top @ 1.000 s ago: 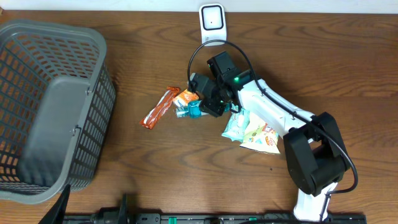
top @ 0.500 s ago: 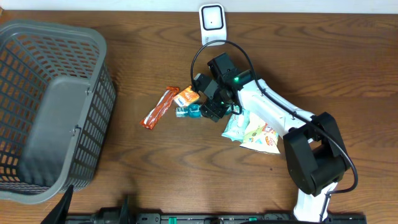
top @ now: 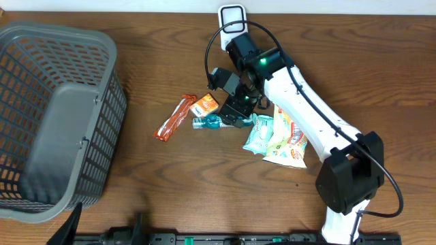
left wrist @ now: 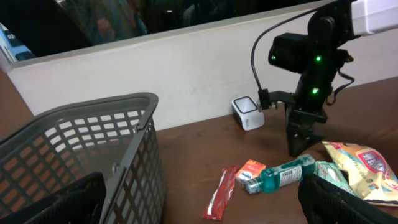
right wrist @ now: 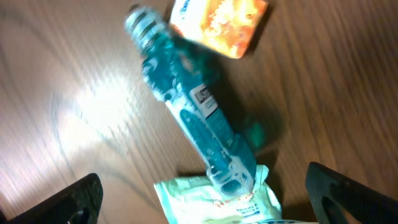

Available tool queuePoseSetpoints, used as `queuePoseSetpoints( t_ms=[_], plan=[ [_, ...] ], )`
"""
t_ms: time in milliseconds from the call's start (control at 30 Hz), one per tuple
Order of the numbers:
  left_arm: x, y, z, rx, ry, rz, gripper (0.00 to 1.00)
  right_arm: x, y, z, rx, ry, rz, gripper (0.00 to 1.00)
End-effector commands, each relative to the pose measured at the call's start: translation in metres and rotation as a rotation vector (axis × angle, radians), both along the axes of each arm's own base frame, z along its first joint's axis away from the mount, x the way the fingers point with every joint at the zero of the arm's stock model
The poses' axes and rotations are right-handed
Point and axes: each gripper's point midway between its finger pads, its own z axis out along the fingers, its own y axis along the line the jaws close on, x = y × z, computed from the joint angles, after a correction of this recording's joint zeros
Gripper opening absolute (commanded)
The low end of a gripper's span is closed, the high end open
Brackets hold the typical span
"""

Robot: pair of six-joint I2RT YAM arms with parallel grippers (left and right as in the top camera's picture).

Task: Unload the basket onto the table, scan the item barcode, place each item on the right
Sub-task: 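Lift the blue bottle with the right gripper and reorient it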

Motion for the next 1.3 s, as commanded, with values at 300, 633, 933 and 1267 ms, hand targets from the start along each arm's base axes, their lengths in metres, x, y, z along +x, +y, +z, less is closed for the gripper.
queuePoseSetpoints(
  t_ms=[300,633,933,1267],
  plan=[
    [0.08,0.002,-0.041,0.074,-0.002,-0.011,0.98,-0.005,-0.026,-0.04,-0.086,-0.01,0.143,0.99],
    [0.083,0.002,-0.046,0.073,0.009,-0.011,0.98,0.014,-0.037,-0.091,-0.141,-0.133,0.117,0.86],
    [0.083,0.002,-0.052,0.072,0.031,-0.012,0.98,0.026,-0.037,-0.12,-0.104,-0.183,0.091,0.5],
    [0.082,0.002,-0.054,0.071,0.043,-0.013,0.98,0.013,-0.03,-0.136,-0.064,-0.11,0.11,0.01]
  ],
)
